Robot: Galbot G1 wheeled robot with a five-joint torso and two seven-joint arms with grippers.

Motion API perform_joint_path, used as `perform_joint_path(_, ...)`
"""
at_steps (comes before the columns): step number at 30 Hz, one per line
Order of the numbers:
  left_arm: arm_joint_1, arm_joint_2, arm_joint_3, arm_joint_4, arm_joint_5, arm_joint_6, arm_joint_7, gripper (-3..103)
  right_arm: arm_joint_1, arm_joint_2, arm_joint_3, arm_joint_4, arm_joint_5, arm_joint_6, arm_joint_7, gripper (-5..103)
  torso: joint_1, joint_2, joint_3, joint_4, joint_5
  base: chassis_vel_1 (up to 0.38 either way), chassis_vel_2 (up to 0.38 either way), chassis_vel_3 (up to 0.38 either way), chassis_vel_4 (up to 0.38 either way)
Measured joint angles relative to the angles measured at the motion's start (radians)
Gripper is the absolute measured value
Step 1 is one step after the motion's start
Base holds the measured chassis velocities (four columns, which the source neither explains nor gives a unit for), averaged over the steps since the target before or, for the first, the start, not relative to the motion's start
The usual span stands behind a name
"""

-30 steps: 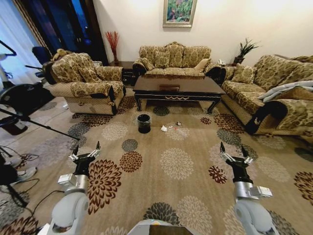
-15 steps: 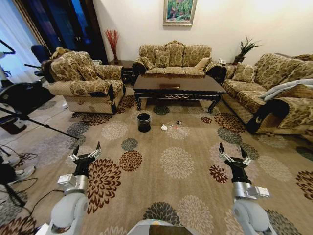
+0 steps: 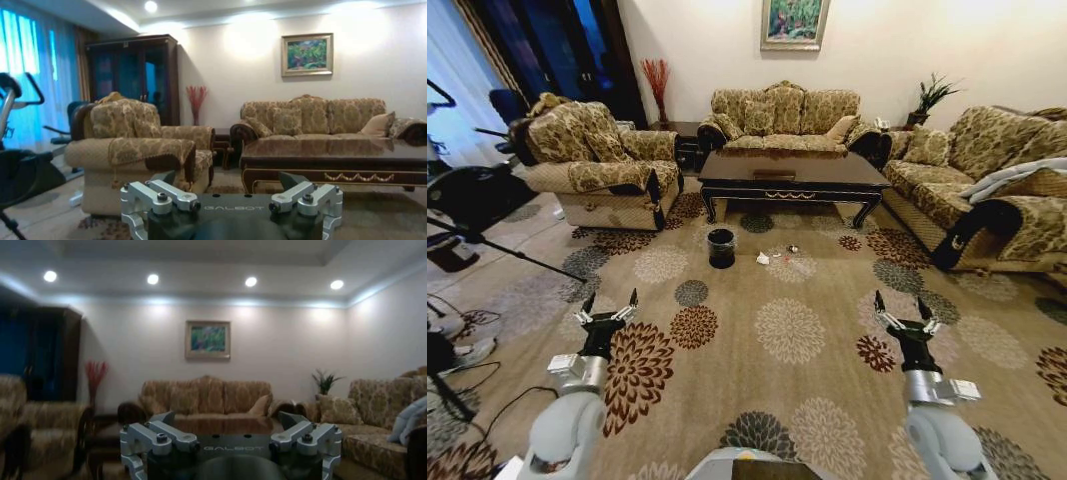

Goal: Move to the front of the table and pick up the trash from the floor, then place it into the trash bin.

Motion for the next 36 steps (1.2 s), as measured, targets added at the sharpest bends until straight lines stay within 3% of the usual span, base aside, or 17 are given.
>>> perform_joint_path(4, -0.008, 0.033, -0.011, 0.012, -0.002, 0.006, 0.014, 100, -0.016, -0.078, 0.039, 0.011, -0.011, -0.106, 0.013, 100, -0.011, -0.025, -0.014, -0.0001, 0.0001, 0.0, 0.0, 0.0, 0.0)
perform_joint_path(10, -0.018, 0.035, -0.009, 0.025, 0.002, 0.013, 0.017, 100, -0.038, -0.095, 0.062, 0.046, -0.023, -0.164, 0.008, 100, -0.021, -0.047, -0.026, -0.0002, 0.0, 0.0, 0.0, 0.0, 0.0)
perform_joint_path(21, -0.02, 0.028, -0.004, 0.032, 0.001, 0.015, 0.019, 100, -0.044, -0.086, 0.061, 0.044, -0.027, -0.15, 0.006, 100, -0.035, -0.079, -0.044, 0.0002, 0.0, 0.0, 0.0, 0.0, 0.0)
perform_joint_path(32, -0.014, 0.029, -0.011, 0.011, -0.008, 0.016, 0.019, 100, -0.056, -0.079, 0.053, 0.075, 0.034, -0.147, 0.026, 100, -0.05, -0.113, -0.063, -0.0004, 0.0, 0.0, 0.0, 0.0, 0.0)
perform_joint_path(36, -0.012, 0.028, -0.017, -0.011, -0.016, 0.02, 0.019, 100, -0.058, -0.082, 0.055, 0.089, 0.051, -0.142, 0.03, 100, -0.055, -0.125, -0.07, 0.0005, 0.0, 0.0, 0.0, 0.0, 0.0)
